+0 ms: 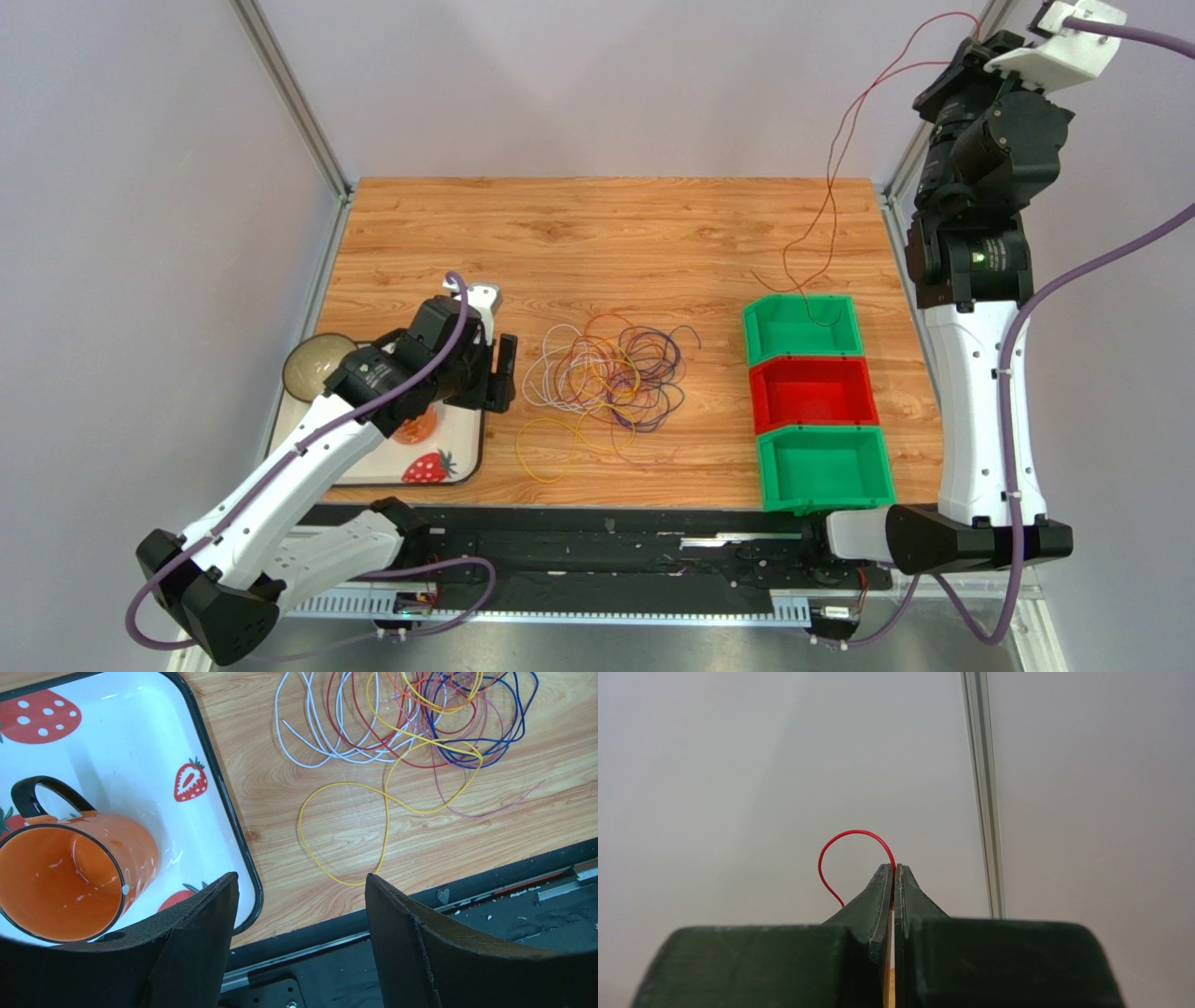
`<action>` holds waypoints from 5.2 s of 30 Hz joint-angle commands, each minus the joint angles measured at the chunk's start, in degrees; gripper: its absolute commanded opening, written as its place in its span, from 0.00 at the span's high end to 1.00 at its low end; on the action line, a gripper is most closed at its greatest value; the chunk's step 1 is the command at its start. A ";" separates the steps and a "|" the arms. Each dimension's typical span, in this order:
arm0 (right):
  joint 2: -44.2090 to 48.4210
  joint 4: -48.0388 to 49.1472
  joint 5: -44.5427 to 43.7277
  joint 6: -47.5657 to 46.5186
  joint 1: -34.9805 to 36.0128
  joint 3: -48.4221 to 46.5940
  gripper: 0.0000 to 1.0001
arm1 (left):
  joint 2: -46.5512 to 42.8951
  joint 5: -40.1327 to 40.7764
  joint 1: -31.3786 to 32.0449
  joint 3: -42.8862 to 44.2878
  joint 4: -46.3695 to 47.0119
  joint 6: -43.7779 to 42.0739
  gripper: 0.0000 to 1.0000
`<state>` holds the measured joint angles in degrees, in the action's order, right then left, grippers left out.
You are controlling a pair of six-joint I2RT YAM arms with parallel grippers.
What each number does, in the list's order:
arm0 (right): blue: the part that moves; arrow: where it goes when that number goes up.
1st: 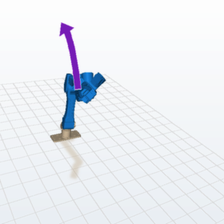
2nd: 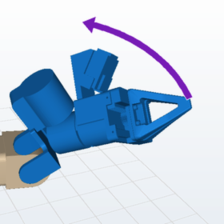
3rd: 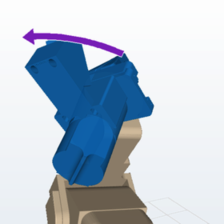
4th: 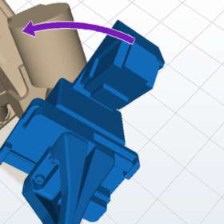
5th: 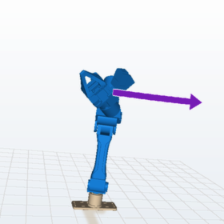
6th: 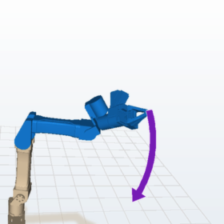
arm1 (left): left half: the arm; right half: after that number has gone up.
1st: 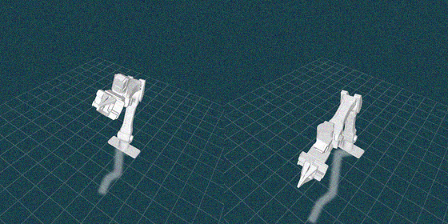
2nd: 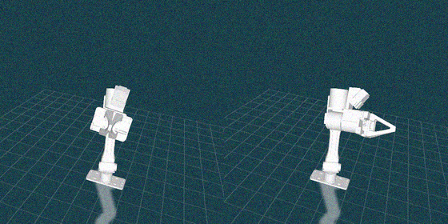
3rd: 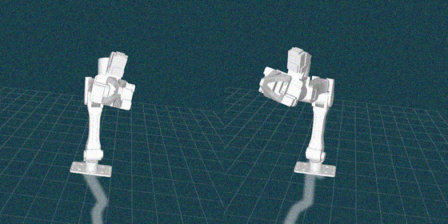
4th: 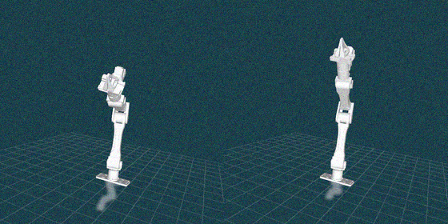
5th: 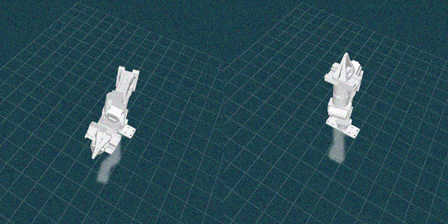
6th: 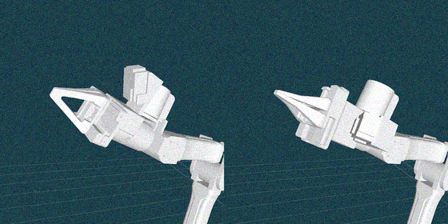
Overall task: Untangle the cables
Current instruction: Place the cable in the bin.
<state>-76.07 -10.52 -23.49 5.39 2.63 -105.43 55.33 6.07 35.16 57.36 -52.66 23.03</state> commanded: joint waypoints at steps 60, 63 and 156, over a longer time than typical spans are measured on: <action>22.36 -17.77 -8.15 30.65 -2.11 48.82 1.00 | 0.66 -2.81 0.17 -0.32 1.51 -1.32 0.26; 25.17 -20.93 -8.95 31.44 -2.11 49.09 1.00 | 0.57 -2.73 0.17 -0.32 1.60 -1.32 0.26; -23.51 -34.56 17.51 17.99 4.84 24.92 0.89 | -1.10 -2.29 0.09 -0.59 1.60 -1.05 0.26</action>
<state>-99.24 -44.56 -5.45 24.99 7.62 -78.85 54.76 3.51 35.16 56.73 -52.23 22.61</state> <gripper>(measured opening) 0.232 0.739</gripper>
